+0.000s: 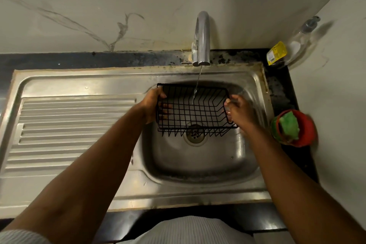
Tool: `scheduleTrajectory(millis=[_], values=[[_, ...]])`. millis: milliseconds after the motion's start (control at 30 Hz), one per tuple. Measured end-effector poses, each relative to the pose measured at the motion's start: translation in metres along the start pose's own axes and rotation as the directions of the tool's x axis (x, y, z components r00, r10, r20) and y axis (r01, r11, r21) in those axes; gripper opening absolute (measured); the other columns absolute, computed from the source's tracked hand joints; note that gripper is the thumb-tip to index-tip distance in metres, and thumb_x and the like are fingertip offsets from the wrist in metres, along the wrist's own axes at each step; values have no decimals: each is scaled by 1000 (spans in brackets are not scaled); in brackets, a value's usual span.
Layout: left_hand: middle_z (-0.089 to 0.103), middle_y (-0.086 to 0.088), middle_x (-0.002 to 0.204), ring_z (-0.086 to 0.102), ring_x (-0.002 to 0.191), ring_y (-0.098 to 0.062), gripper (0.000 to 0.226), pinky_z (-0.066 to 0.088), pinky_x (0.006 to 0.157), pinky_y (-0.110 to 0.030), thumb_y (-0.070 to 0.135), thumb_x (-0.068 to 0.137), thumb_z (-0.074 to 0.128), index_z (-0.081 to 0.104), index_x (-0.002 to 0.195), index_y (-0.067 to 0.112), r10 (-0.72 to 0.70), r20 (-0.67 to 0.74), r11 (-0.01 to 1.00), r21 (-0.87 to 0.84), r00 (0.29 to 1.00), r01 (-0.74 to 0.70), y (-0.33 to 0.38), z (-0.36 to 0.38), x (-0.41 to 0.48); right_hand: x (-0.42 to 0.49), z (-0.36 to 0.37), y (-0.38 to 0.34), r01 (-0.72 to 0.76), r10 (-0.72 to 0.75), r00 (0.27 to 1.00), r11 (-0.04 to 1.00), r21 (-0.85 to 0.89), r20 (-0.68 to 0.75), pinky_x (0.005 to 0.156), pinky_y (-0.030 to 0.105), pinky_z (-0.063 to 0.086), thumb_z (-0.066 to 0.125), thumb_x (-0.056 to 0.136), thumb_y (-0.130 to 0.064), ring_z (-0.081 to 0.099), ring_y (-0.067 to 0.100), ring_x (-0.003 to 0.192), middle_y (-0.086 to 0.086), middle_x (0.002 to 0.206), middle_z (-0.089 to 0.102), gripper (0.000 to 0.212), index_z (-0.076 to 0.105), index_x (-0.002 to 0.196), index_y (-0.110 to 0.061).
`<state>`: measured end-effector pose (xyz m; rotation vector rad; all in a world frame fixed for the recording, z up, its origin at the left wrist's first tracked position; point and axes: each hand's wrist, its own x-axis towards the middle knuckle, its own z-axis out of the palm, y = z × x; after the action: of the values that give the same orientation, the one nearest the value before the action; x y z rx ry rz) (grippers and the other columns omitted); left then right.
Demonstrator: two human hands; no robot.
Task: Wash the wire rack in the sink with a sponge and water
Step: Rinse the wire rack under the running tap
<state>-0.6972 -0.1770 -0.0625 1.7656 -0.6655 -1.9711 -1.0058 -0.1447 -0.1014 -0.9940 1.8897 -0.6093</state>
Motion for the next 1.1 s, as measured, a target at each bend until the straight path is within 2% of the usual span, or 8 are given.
scheduleTrajectory(millis=[67, 167, 233, 400, 533, 767, 933, 1100], values=[[67, -21, 126, 64, 110, -38, 40, 53, 85, -45, 42, 101, 47, 58, 128, 15, -30, 0, 1000, -2, 1000, 30, -5, 0, 5, 5, 2, 9, -5, 3, 1000, 995, -95, -23, 83, 44, 62, 58, 102, -31, 70, 24, 100, 7, 122, 71, 30, 62, 131, -25], [66, -20, 124, 67, 114, -37, 43, 58, 86, -44, 52, 101, 57, 59, 128, 18, -51, -45, 998, -40, 998, 49, -13, 10, 16, 3, 1, 8, 28, -59, 992, 966, -257, -114, 52, 16, 45, 53, 105, -16, 61, 20, 87, 11, 113, 69, 28, 63, 130, -11], [67, -17, 120, 69, 108, -34, 53, 61, 86, -44, 56, 97, 64, 56, 129, 14, -38, -203, 999, 26, 978, 44, -23, 15, 31, 0, 3, 5, 18, -62, 989, 953, -302, -137, 42, 14, 35, 49, 106, -10, 55, 20, 84, 11, 107, 65, 26, 63, 127, -11], [69, -12, 105, 67, 82, -20, 35, 56, 76, -35, 41, 105, 59, 64, 111, 7, 96, -463, 926, 366, 881, 91, -50, 20, 49, 12, 31, 28, 19, -62, 986, 965, -263, -156, 76, 27, 42, 44, 104, -6, 65, 31, 104, 14, 119, 69, 30, 63, 127, -11], [66, -11, 103, 65, 86, -21, 25, 58, 83, -37, 33, 107, 56, 64, 110, 9, 43, -407, 933, 343, 913, 109, -63, 17, 59, 17, 44, 39, -46, 6, 984, 974, -221, -176, 78, 29, 44, 44, 103, -4, 65, 30, 106, 12, 120, 69, 34, 61, 130, -14], [59, -8, 87, 57, 72, -15, 18, 45, 60, -24, 16, 110, 48, 61, 98, 13, 64, -377, 937, 342, 924, 75, -68, 17, 76, 30, 55, 50, -111, 60, 967, 974, -197, -247, 76, 31, 47, 46, 95, 2, 65, 30, 101, 10, 111, 70, 36, 64, 121, -15], [57, -7, 88, 55, 73, -14, 17, 44, 62, -23, 16, 111, 44, 60, 111, 10, 85, -391, 913, 399, 917, 85, -63, 16, 81, 33, 52, 48, -169, 127, 966, 969, -180, -225, 54, 19, 37, 52, 97, -4, 61, 23, 90, 8, 113, 69, 28, 63, 117, -19], [62, -8, 92, 58, 76, -16, 17, 46, 64, -26, 21, 108, 53, 61, 94, 17, 155, -370, 893, 450, 916, 30, -58, 11, 75, 23, 47, 29, -81, 23, 958, 977, -195, -287, 76, 28, 47, 71, 91, -17, 68, 27, 108, 6, 123, 70, 37, 62, 127, -17]])
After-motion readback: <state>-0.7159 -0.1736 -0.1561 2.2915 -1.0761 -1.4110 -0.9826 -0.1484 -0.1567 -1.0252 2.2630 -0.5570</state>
